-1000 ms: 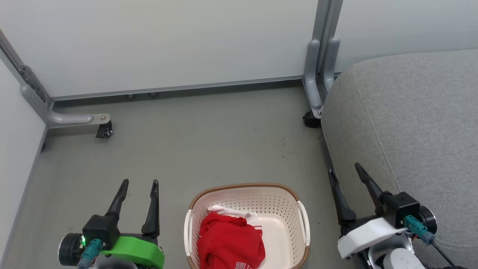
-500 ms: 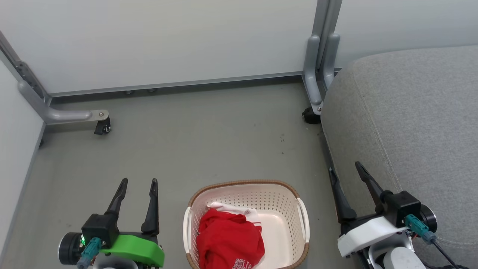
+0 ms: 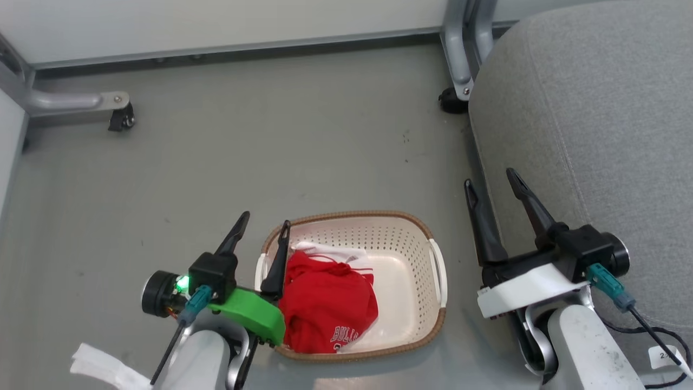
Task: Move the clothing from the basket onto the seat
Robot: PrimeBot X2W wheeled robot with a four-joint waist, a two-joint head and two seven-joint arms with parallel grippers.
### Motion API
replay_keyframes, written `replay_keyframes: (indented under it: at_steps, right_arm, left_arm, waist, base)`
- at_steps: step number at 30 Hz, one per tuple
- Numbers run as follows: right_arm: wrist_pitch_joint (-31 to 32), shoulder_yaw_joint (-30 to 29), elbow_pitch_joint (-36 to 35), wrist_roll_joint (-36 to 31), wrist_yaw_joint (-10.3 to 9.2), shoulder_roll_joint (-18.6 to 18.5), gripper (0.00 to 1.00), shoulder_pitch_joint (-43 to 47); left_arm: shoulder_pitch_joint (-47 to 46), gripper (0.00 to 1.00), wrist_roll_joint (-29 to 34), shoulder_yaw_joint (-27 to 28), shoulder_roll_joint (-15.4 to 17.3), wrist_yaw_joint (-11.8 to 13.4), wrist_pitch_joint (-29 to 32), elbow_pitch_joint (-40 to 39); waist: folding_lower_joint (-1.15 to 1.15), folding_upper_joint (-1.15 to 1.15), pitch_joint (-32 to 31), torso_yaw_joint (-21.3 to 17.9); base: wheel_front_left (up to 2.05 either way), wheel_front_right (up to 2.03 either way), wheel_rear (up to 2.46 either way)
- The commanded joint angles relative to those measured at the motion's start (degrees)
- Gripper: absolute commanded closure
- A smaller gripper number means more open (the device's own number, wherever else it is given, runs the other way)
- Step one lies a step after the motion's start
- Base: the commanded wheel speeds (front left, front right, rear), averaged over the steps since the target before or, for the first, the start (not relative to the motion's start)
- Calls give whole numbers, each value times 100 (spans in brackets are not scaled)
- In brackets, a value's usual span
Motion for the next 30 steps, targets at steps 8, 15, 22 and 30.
replay_keyframes:
  at_steps: [8, 15, 22, 30]
  right_arm:
    - [-63, 125, -216, -7, 1, -19, 0, -540]
    - [-97, 227, -412, 66, 1, -18, 0, -918]
    - [-111, 308, -577, 227, 1, -16, 0, -1245]
    - [-111, 421, -769, 420, 1, -15, 0, -1468]
  left_arm:
    - [-1047, 0, 8, -769, 13, -18, -4, 1216]
    - [-2031, 0, 313, -1457, 17, -18, -3, 2516]
    - [-2917, 0, 828, -1959, 72, 86, 50, 3679]
    - [-3646, 0, 1214, -2350, 208, 133, 245, 4513]
  waist:
    - [0, 0, 1408, -334]
    - [0, 0, 2260, -614]
    - [0, 0, 2984, -869]
    - [0, 0, 3616, -1062]
  base:
    - [0, 0, 0]
    - [0, 0, 0]
    - [0, 0, 0]
    - [0, 0, 0]
